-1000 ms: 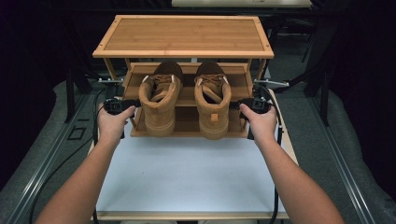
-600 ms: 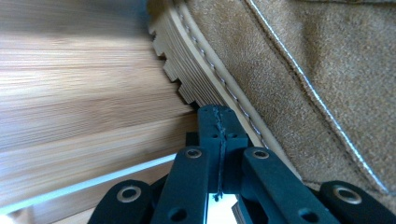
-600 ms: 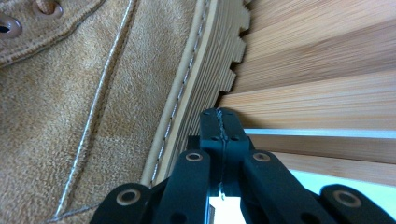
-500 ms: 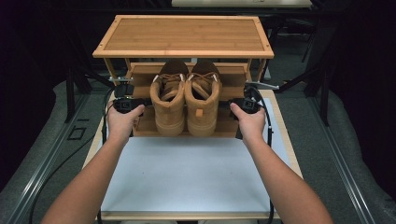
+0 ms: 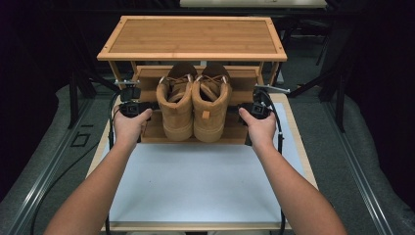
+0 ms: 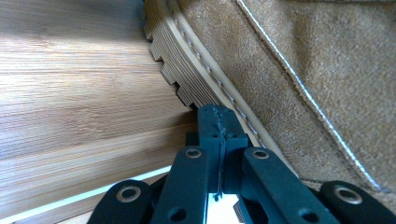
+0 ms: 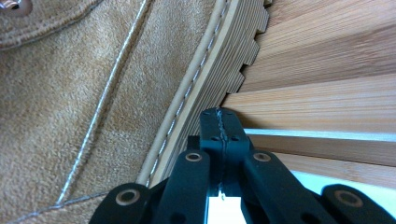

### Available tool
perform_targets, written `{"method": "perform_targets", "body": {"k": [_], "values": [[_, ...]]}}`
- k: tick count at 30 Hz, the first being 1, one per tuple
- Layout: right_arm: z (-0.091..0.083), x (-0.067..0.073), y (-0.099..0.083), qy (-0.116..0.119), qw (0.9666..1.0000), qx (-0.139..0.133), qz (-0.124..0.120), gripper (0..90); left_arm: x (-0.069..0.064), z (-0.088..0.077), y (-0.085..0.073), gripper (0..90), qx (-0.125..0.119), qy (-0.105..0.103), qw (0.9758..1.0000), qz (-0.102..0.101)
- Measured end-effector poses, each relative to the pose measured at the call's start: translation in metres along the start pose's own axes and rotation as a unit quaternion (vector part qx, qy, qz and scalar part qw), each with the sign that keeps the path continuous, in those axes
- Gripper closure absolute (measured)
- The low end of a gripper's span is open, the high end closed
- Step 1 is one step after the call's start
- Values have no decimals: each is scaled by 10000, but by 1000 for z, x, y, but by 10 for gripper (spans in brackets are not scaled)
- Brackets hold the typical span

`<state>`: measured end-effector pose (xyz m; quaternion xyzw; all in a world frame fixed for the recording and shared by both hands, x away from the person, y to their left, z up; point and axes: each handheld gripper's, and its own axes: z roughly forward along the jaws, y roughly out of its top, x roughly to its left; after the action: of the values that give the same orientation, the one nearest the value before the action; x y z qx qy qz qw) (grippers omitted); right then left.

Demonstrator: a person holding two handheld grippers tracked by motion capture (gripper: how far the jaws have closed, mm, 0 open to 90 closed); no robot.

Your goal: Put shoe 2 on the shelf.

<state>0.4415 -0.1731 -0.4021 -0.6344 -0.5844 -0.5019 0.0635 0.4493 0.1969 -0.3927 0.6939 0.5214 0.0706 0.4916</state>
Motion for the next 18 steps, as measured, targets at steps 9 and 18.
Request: {"method": "perform_targets", "body": {"k": [9, 18], "values": [[-2, 4, -1, -159, 9997, 15, -183, 897, -5, -15, 0, 900, 28, -186, 9997, 152], [-17, 12, -19, 1, 9985, 179, -514, 871, -16, -35, -20, 893, 241, -342, 9977, 531]]}}
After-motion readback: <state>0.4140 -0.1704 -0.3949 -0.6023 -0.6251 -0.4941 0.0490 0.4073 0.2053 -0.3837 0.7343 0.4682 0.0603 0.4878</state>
